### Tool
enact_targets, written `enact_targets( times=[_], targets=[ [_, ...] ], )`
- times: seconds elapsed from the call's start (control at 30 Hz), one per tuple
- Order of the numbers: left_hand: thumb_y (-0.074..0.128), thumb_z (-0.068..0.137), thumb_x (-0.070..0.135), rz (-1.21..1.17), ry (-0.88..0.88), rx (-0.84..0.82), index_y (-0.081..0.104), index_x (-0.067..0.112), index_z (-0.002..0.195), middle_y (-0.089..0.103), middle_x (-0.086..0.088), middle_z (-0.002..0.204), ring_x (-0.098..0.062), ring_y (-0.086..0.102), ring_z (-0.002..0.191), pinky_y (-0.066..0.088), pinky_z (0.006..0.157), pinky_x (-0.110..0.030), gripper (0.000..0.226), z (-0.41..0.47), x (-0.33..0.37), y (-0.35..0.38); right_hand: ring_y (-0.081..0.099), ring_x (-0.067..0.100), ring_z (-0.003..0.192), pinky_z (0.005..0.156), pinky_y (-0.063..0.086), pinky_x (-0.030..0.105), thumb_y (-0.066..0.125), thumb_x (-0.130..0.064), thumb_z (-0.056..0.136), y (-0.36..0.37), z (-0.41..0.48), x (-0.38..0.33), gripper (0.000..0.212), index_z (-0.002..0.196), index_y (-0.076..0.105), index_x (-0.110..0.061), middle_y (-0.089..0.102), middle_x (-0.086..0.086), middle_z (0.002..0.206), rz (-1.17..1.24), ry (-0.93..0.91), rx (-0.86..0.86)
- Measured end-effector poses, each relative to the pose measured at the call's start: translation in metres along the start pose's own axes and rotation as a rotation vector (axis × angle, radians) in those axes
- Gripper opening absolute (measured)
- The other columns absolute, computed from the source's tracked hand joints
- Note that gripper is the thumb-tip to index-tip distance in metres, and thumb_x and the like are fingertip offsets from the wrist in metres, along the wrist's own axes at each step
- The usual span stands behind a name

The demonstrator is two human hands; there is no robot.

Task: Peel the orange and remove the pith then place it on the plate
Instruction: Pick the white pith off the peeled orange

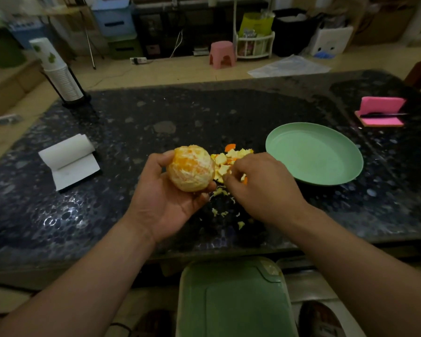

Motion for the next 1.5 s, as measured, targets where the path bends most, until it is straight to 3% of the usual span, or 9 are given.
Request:
enact_targets(
  times=[0.33, 0.43, 0.53, 0.8, 1.0, 1.17, 1.27, 1.37, 1.5],
  targets=[
    [0.057, 0.091, 0.038, 0.037, 0.087, 0.004, 0.06, 0.009, 0.143, 0.067, -0.02, 0.137, -0.034, 0.066, 0.116, 0.06, 0.089, -0.038, 0.059, 0.004, 0.0, 0.004, 0.065, 0.007, 0.081, 0.07, 0.057, 0.033, 0.07, -0.02, 0.095, -0.02, -0.009, -0.014, 0.012, 0.1, 0.067, -0.031, 0.069, -0.012, 0.094, 0.474, 0.038, 0.059],
    [0.051, 0.094, 0.034, 0.046, 0.082, 0.009, 0.055, 0.003, 0.146, 0.059, -0.026, 0.148, -0.041, 0.057, 0.138, 0.04, 0.121, -0.049, 0.061, 0.004, -0.001, 0.006, 0.064, 0.003, 0.072, 0.06, 0.051, 0.018, 0.076, -0.032, 0.095, -0.022, -0.01, -0.017, 0.01, 0.096, 0.066, -0.032, 0.068, -0.012, 0.081, 0.565, 0.078, 0.022],
    [0.046, 0.098, 0.032, 0.08, 0.083, -0.001, 0.05, -0.002, 0.149, 0.053, -0.029, 0.153, -0.047, 0.039, 0.15, 0.022, 0.129, -0.058, 0.061, 0.005, -0.002, 0.007, 0.064, 0.003, 0.071, 0.059, 0.05, 0.017, 0.079, -0.045, 0.092, -0.021, -0.012, -0.018, 0.019, 0.092, 0.066, -0.031, 0.069, -0.011, 0.077, 0.539, 0.084, 0.035],
    [0.042, 0.102, 0.032, 0.134, 0.107, -0.029, 0.056, 0.002, 0.142, 0.066, -0.023, 0.138, -0.038, 0.06, 0.13, 0.039, 0.122, -0.055, 0.052, 0.006, -0.007, 0.009, 0.067, 0.004, 0.072, 0.067, 0.06, 0.032, 0.076, -0.04, 0.093, -0.022, -0.017, -0.019, 0.013, 0.094, 0.067, -0.03, 0.069, -0.014, 0.076, 0.479, 0.052, 0.061],
    [0.042, 0.103, 0.038, 0.075, 0.056, -0.028, 0.054, 0.002, 0.148, 0.06, -0.024, 0.148, -0.039, 0.056, 0.14, 0.039, 0.122, -0.051, 0.059, 0.002, -0.005, 0.011, 0.066, 0.004, 0.064, 0.054, 0.051, 0.018, 0.074, -0.022, 0.096, -0.024, -0.015, -0.019, 0.007, 0.092, 0.069, -0.025, 0.069, -0.01, 0.073, 0.576, 0.031, 0.068],
    [0.044, 0.103, 0.047, 0.017, -0.005, -0.065, 0.062, 0.007, 0.142, 0.067, -0.02, 0.134, -0.032, 0.069, 0.103, 0.061, 0.077, -0.032, 0.059, -0.001, -0.003, 0.012, 0.062, 0.004, 0.064, 0.053, 0.048, 0.018, 0.066, -0.01, 0.098, -0.025, -0.015, -0.012, 0.015, 0.098, 0.069, -0.025, 0.069, -0.008, 0.077, 0.574, 0.047, 0.063],
    [0.046, 0.101, 0.05, 0.002, -0.04, -0.087, 0.058, 0.005, 0.146, 0.065, -0.023, 0.131, -0.034, 0.068, 0.098, 0.061, 0.074, -0.031, 0.065, -0.002, -0.002, 0.011, 0.066, 0.012, 0.07, 0.058, 0.056, 0.032, 0.058, -0.011, 0.102, -0.023, -0.013, -0.007, 0.022, 0.102, 0.068, -0.03, 0.074, -0.004, 0.093, 0.549, 0.077, 0.068],
    [0.046, 0.101, 0.052, -0.019, -0.055, -0.105, 0.057, 0.003, 0.147, 0.065, -0.023, 0.13, -0.033, 0.068, 0.097, 0.06, 0.074, -0.031, 0.068, -0.001, -0.002, 0.009, 0.062, 0.012, 0.066, 0.052, 0.048, 0.03, 0.055, -0.018, 0.104, -0.021, -0.011, -0.004, 0.019, 0.094, 0.069, -0.027, 0.067, -0.007, 0.079, 0.49, 0.096, 0.046],
    [0.048, 0.101, 0.051, -0.051, -0.059, -0.054, 0.06, 0.002, 0.145, 0.067, -0.023, 0.133, -0.033, 0.07, 0.094, 0.06, 0.072, -0.03, 0.067, 0.0, -0.003, 0.007, 0.059, 0.017, 0.071, 0.064, 0.05, 0.039, 0.062, -0.034, 0.101, -0.013, -0.007, -0.001, 0.028, 0.08, 0.066, -0.016, 0.066, -0.001, 0.079, 0.238, 0.094, 0.005]
  ],
)
Point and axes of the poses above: each hand's wrist, its own z-axis towards the middle knuckle, its own y-axis out of the palm, x = y × z, the point moved 1 cm from there along z, towards the middle knuckle
